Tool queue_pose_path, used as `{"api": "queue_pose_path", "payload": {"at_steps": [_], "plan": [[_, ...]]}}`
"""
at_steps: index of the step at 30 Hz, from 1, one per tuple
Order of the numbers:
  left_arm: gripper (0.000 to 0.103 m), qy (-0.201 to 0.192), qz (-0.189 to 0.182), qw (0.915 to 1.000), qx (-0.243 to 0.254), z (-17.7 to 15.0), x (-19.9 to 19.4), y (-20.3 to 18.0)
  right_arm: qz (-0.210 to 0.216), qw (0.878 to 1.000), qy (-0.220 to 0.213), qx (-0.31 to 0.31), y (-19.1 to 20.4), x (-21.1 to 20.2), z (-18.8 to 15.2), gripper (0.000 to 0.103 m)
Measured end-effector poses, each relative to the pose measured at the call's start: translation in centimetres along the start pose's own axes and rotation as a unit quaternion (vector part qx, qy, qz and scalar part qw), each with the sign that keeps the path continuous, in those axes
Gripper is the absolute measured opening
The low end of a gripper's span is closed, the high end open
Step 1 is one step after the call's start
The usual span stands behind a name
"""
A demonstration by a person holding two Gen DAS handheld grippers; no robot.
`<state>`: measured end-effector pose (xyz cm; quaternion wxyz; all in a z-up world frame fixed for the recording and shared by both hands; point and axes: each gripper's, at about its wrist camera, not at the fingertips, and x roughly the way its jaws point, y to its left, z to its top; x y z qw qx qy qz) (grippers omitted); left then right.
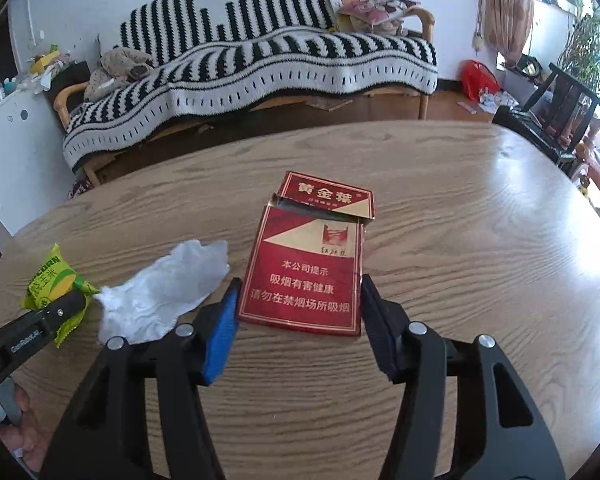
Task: Collect trash
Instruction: 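Grasp the yellow-green popcorn bag with left tool while right tool grasps the red cigarette box, then carry popcorn bag and red box to the black bin and open both tools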
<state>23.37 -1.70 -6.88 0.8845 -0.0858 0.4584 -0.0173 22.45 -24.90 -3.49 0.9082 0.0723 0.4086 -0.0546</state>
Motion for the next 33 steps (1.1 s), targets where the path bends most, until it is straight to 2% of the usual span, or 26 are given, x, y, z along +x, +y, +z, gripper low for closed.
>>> {"api": "queue_pose_path", "payload": {"at_steps": [6,11,18,26,33], "plan": [[0.047,-0.019,-0.003,0.9998,0.007,-0.2,-2.9,-0.3,0.011,1.000,-0.012,0.008,-1.6,-3.7,-0.6,0.056],[0.047,-0.030,-0.021,0.9991,0.020,-0.9,-5.5,-2.3,0.011,0.999,-0.013,0.028,-4.3,-7.0,-2.2,0.057],[0.047,-0.041,-0.063,0.9941,0.079,-3.3,-8.8,-8.0,-0.037,0.998,-0.022,0.037,-10.7,-12.3,-5.1,0.057],[0.047,-0.037,-0.132,0.9793,0.149,-7.9,-12.0,-16.7,-0.093,0.992,-0.028,0.079,-20.8,-18.9,-9.1,0.057],[0.047,-0.021,-0.191,0.9559,0.222,-13.6,-13.6,-25.5,-0.139,0.982,-0.022,0.129,-29.8,-23.6,-14.8,0.057]]}}
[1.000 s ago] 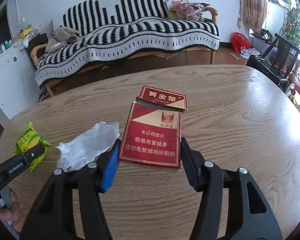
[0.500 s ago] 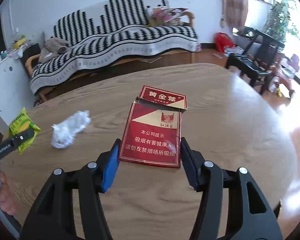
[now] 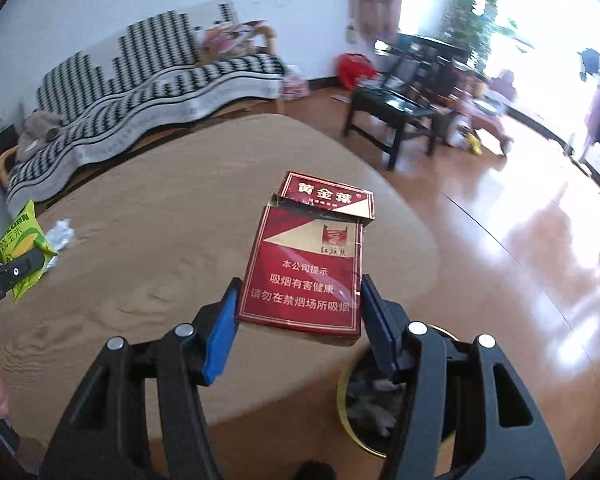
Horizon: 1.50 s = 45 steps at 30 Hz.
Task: Collect trash
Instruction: 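Carry popcorn bag and red box to the black bin and open both tools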
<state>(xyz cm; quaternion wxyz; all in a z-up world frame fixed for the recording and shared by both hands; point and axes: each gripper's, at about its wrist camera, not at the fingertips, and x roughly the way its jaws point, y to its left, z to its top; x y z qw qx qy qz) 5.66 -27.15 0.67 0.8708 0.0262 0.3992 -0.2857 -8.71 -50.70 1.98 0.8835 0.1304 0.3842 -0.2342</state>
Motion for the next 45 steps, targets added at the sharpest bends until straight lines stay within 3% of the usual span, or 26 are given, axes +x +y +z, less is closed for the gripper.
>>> {"api": "queue_pose_path", "payload": {"at_steps": [8,14,19,26,38,41,43,45], "plan": [[0.047,0.035,-0.089,0.9905,0.098,-4.0,3.1,-12.0,-0.033,0.996,0.021,0.083,-10.8,-1.7,-4.3,0.057],[0.047,0.057,-0.137,0.9759,0.160,-7.0,4.7,-18.8,-0.030,0.992,0.051,0.113,-13.9,-2.1,-6.0,0.057],[0.047,0.081,-0.173,0.9665,0.171,-9.2,6.3,-22.2,-0.022,0.990,0.072,0.119,-14.4,-1.5,-6.7,0.057],[0.047,0.106,-0.187,0.9596,0.181,-10.1,8.8,-24.0,-0.025,0.988,0.090,0.121,-15.4,-0.7,-7.5,0.057],[0.048,0.124,-0.203,0.9558,0.173,-9.8,11.3,-25.4,-0.029,0.986,0.095,0.136,-16.1,0.0,-7.4,0.057],[0.056,0.123,-0.203,0.9572,0.166,-9.8,11.6,-25.7,-0.035,0.986,0.095,0.136,-16.2,0.0,-7.3,0.058],[0.073,0.119,-0.206,0.9584,0.158,-9.9,11.5,-25.7,-0.038,0.986,0.088,0.138,-16.3,-0.2,-7.2,0.066],[0.075,0.112,-0.211,0.9594,0.151,-9.6,11.3,-25.5,-0.037,0.986,0.082,0.142,-16.5,-0.5,-7.1,0.070]]}}
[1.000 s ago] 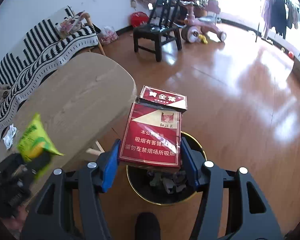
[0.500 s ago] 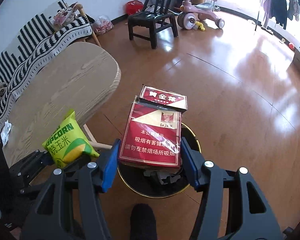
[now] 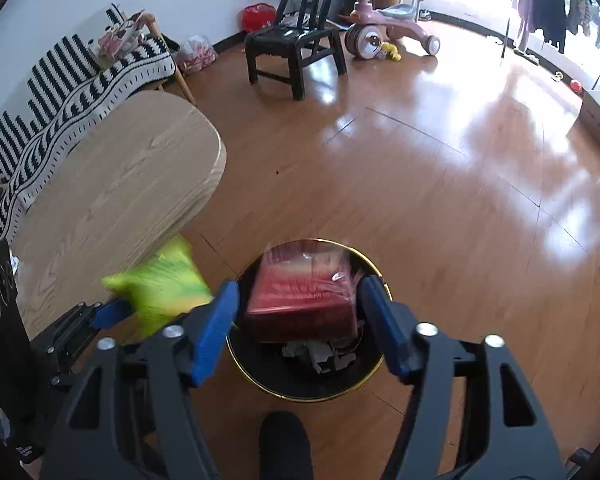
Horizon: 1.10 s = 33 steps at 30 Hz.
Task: Collect trash
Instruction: 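Carry popcorn bag and red box to the black bin and open both tools, then move both tools back toward the table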
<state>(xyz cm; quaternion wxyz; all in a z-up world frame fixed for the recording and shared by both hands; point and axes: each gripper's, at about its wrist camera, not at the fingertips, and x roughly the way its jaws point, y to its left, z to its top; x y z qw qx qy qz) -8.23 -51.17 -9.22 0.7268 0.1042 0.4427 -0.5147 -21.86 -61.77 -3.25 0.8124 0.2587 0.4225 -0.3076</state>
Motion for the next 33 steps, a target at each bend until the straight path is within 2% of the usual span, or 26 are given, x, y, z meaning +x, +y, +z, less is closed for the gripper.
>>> {"api": "queue_pose_path", "payload": {"at_steps": [12,18,22,27,31,33], "plan": [[0.082,-0.019,0.003,0.9998,-0.009,0.2,-2.5,1.0,0.017,1.000,-0.010,-0.006,1.8,-0.6,0.8,0.073],[0.091,-0.046,0.031,0.9985,-0.008,0.0,-6.4,3.1,0.037,0.999,-0.027,-0.024,5.2,-1.5,1.4,0.079],[0.092,-0.070,0.064,0.9952,-0.024,-0.4,-10.6,6.7,0.060,0.996,-0.040,-0.055,9.7,-2.0,1.6,0.080],[0.093,-0.096,0.133,0.9836,-0.075,-1.9,-16.8,14.2,0.096,0.990,-0.037,-0.096,16.3,-1.4,1.4,0.080],[0.093,-0.102,0.191,0.9683,-0.125,-4.0,-21.1,20.5,0.133,0.982,-0.032,-0.131,23.6,-0.8,1.0,0.080],[0.093,-0.109,0.226,0.9559,-0.153,-5.6,-23.9,24.3,0.149,0.977,-0.031,-0.148,27.3,-0.2,0.6,0.080]]}}
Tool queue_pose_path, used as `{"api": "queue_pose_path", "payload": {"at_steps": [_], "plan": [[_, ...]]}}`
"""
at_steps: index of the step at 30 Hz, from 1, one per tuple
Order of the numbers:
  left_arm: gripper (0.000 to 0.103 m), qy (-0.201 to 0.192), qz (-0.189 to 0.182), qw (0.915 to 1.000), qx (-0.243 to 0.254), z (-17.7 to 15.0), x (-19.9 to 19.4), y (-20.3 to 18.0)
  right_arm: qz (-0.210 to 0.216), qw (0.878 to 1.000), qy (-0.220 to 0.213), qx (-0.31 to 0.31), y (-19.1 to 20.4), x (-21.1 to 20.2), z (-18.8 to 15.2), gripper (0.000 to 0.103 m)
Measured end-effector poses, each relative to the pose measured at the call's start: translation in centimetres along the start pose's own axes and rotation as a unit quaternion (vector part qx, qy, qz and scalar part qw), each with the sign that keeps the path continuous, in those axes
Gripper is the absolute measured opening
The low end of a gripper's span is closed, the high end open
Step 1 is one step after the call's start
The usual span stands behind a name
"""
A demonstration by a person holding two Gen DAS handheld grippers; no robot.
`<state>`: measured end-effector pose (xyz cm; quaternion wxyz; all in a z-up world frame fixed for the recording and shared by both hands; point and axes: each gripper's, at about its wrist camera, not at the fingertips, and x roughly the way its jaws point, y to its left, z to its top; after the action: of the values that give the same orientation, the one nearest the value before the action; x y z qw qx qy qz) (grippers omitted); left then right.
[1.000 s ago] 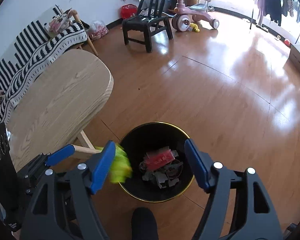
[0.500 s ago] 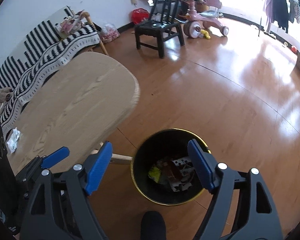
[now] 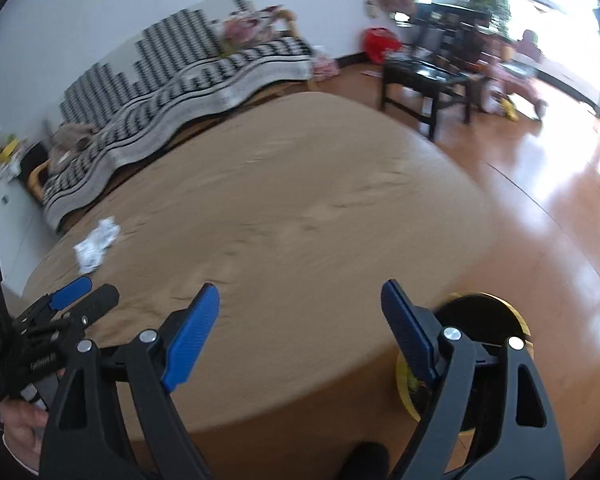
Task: Collect trash
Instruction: 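Move both tools back toward the table, then grasp the white tissue with left tool while right tool grasps the white packet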
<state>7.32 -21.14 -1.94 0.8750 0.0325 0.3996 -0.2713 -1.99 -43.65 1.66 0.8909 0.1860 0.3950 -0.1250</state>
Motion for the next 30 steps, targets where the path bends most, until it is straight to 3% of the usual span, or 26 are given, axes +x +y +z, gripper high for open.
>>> {"api": "queue_pose_path", "payload": {"at_steps": [5,10,15,21,24,27,29,30], "plan": [[0.093,-0.013,0.068,0.9964,-0.050,0.2,-1.8,9.5,0.034,0.998,0.024,-0.036,7.9,4.0,0.7,0.080],[0.093,-0.019,0.113,0.9899,-0.084,1.2,-1.9,16.2,0.054,0.995,0.037,-0.078,14.5,6.8,0.5,0.080],[0.093,-0.013,0.112,0.9900,-0.085,2.9,0.4,18.4,0.072,0.993,0.056,-0.080,17.6,9.0,0.2,0.080],[0.092,0.016,0.105,0.9924,-0.062,3.1,4.9,17.7,0.080,0.990,0.077,-0.091,19.4,11.2,-0.1,0.080],[0.092,0.013,0.098,0.9931,-0.063,3.5,5.9,17.7,0.075,0.989,0.083,-0.091,19.8,12.7,0.1,0.080],[0.080,0.011,0.079,0.9946,-0.067,4.3,6.4,17.9,0.076,0.989,0.093,-0.083,19.5,13.9,0.4,0.080],[0.065,0.017,0.071,0.9953,-0.063,4.5,7.0,17.9,0.076,0.989,0.094,-0.080,19.8,14.7,0.6,0.080],[0.053,0.023,0.068,0.9957,-0.059,4.4,7.3,17.8,0.078,0.989,0.095,-0.080,20.1,15.0,0.7,0.080]]}}
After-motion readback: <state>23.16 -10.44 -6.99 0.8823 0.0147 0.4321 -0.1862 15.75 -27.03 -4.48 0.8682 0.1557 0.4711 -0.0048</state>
